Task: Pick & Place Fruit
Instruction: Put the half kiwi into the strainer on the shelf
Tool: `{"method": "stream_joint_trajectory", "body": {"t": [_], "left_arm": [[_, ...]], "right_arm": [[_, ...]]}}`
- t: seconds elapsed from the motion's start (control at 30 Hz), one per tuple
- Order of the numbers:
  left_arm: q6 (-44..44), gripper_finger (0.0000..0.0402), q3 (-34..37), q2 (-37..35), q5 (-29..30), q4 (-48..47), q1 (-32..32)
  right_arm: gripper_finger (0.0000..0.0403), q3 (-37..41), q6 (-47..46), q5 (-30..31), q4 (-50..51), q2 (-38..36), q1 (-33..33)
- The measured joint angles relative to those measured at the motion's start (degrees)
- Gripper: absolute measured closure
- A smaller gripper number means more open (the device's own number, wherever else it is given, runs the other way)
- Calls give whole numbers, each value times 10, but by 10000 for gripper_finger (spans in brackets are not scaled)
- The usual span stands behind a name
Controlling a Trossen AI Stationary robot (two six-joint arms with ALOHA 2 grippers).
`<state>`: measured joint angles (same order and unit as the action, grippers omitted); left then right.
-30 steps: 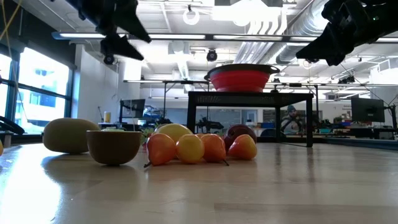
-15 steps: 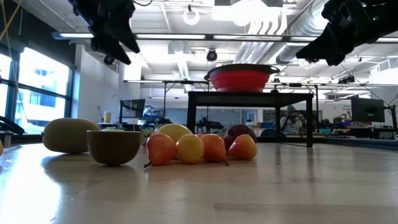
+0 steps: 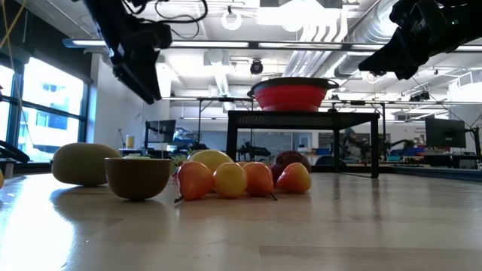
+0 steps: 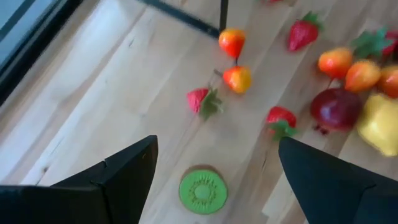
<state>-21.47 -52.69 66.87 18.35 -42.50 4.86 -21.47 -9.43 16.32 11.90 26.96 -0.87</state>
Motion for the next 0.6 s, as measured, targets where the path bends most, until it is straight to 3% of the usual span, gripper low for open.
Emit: {"method": "stream_joint_trajectory", "body": {"t": [0.17,0.27,0.4,0.6], "left_arm": [[0,73,0,31,-2,-20,0],[-9,73,0,48,-35,-28,3],[-44,73,0,65,-82,-52,26],[-83,73,0,80,-94,-74,79]], "right_arm": [[400,0,0,0,4,0,0],[400,0,0,0,9,0,0],[400,0,0,0,12,0,0],[400,0,0,0,13,0,0]]}}
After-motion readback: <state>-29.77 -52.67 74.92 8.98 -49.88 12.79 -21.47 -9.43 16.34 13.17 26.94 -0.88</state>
